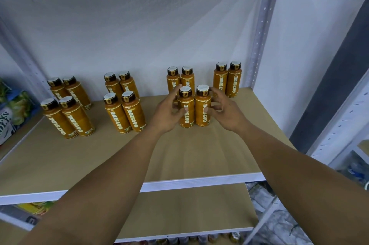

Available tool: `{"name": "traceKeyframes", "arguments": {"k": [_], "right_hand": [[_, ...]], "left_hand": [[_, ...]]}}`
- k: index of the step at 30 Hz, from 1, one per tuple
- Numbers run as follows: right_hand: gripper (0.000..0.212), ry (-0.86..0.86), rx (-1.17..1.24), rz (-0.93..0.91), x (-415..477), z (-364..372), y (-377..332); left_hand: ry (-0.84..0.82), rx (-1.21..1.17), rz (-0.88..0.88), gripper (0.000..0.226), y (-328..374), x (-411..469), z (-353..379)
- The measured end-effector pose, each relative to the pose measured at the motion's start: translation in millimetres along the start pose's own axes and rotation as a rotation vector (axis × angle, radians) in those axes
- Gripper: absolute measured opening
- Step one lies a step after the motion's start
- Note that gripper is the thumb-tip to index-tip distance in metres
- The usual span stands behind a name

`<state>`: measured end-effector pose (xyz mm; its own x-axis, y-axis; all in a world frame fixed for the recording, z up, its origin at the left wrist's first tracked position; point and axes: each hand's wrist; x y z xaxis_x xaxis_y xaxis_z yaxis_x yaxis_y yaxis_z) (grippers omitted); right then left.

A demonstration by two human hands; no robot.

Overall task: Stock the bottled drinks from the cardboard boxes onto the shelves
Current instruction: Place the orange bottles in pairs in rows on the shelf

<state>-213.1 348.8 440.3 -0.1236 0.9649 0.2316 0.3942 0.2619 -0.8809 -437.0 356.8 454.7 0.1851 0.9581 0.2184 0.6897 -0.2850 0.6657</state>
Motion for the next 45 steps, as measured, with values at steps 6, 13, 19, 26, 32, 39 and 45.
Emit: {"name": "traceKeyframes", "arguments": {"k": [6, 13, 19, 26, 32, 39, 45], "right_hand": [[0.074, 0.002, -0.043, 0.02, 1.3, 2.4, -3.3], [0.079, -0.018, -0.004, 0.032, -3.9, 1.8, -2.4], [0.087, -0.017, 0.013, 0.122, -33.0, 3.2, 19.0], [0.055, -0.066, -0.138, 0.145, -94.8, 31.0, 19.7], [0.036, 0.052, -0.346, -0.075, -169.5, 83.8, 15.8], [0.032, 0.263, -0.25, -0.066, -274.0, 180.3, 8.0], [0.016, 0.298, -0.136, 0.272, -337.4, 267.3, 22.3]], "left_hand": [[-0.001, 0.014, 0.008, 0.083, -2.4, 0.8, -1.1], [0.0, -0.021, -0.013, 0.093, -1.9, -3.9, 0.7], [0.041, -0.076, -0.106, 0.105, -17.9, -36.7, 14.0], [0.043, -0.092, -0.193, 0.072, -27.4, -106.1, 27.5], [0.09, 0.095, 0.054, 0.039, -39.2, -192.0, 25.2], [0.15, 0.071, 0.288, 0.029, -97.7, -283.4, 23.3], [-0.092, -0.084, -0.009, 0.033, -195.1, -345.6, 3.0]]}}
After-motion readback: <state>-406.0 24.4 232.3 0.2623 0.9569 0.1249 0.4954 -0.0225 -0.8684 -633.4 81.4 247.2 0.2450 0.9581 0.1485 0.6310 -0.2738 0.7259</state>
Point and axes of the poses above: each hand's wrist, its own x-axis towards the middle knuckle, its own z-axis out of the palm, y = z × x, and after that the axes turned 7 degrees about x, right-handed
